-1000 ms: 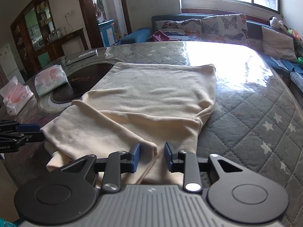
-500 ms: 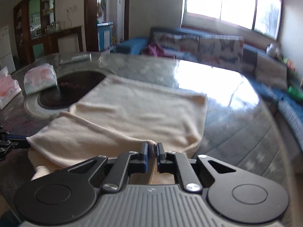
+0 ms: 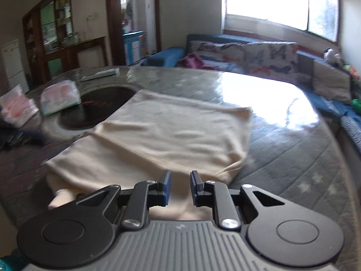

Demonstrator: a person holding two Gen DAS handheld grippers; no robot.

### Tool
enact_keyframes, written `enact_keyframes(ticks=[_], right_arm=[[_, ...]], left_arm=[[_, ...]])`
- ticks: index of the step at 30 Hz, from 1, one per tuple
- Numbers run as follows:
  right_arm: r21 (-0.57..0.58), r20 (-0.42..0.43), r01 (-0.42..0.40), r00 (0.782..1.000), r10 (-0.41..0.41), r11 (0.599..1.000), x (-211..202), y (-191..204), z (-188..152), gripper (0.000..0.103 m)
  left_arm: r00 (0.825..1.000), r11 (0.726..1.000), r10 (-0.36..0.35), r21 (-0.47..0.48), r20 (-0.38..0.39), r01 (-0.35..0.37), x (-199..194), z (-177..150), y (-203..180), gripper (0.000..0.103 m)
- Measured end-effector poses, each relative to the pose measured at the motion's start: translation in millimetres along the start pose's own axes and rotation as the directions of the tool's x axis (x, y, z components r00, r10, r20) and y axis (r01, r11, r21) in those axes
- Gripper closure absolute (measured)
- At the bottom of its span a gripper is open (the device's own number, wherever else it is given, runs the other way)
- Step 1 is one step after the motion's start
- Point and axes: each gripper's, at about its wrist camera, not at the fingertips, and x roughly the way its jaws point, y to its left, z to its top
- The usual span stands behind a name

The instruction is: Fold clothes

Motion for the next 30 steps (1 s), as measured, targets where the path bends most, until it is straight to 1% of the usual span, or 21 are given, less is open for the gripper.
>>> enact_keyframes(ticks=[3, 7, 11, 12, 14, 19, 22, 26, 28, 30], right_arm=[[-0.018, -0.025, -0.034, 0.999, 0.034, 0.999, 4.9, 8.9, -9.9, 0.086], [-0.092, -0.027, -0.029, 0.999, 0.026, 0.995, 1.6, 17.3, -21.5, 0.086], [-0.165, -0.025, -0.014, 1.0, 0.01, 0.986, -3.0, 20.5, -27.0, 0.086], [-0.179, -0.026, -0.009, 1.0, 0.005, 0.984, -3.9, 20.9, -26.7, 0.086], [-0.18, -0.023, -0.012, 1.0, 0.008, 0.984, -6.4, 20.5, -23.2, 0.086], [-0.137, 0.01, -0.062, 0.998, 0.063, 0.989, -4.4, 21.5, -11.8, 0.086], [-0.117, 0.023, -0.04, 0.999, 0.043, 0.992, 8.9, 15.8, -6.2, 0.086], [-0.053, 0.005, -0.038, 0.999, 0.038, 0.998, 27.7, -0.1, -3.8, 0.087], [-0.041, 0.002, -0.044, 0.999, 0.044, 0.998, 24.9, -3.3, -3.7, 0.087], [-0.054, 0.004, -0.041, 0.999, 0.041, 0.998, 16.9, -1.9, -4.5, 0.086]], left_arm=[[1.0, 1.0, -0.026, 0.002, -0.007, 0.026, 24.4, 13.6, -12.9, 0.087], [0.999, 0.998, -0.049, 0.034, -0.02, 0.049, 55.2, 22.1, -27.5, 0.087], [0.998, 0.999, -0.004, 0.05, -0.063, 0.007, 83.1, 18.2, -26.6, 0.087], [0.998, 0.999, -0.003, 0.048, -0.061, 0.006, 83.7, 18.0, -25.4, 0.085], [0.998, 0.999, 0.0, 0.043, -0.057, 0.003, 85.0, 17.6, -22.9, 0.085], [0.998, 0.999, 0.006, 0.052, -0.061, -0.002, 85.3, 18.4, -24.1, 0.085], [0.998, 0.998, 0.007, 0.066, -0.058, -0.003, 84.0, 19.8, -27.3, 0.085], [0.998, 0.996, 0.015, 0.093, -0.063, -0.009, 82.2, 19.1, -28.6, 0.084], [0.998, 0.996, 0.016, 0.093, -0.065, -0.01, 79.3, 18.5, -27.3, 0.084], [0.998, 0.994, 0.018, 0.11, -0.056, -0.012, 71.3, 17.5, -27.5, 0.084]])
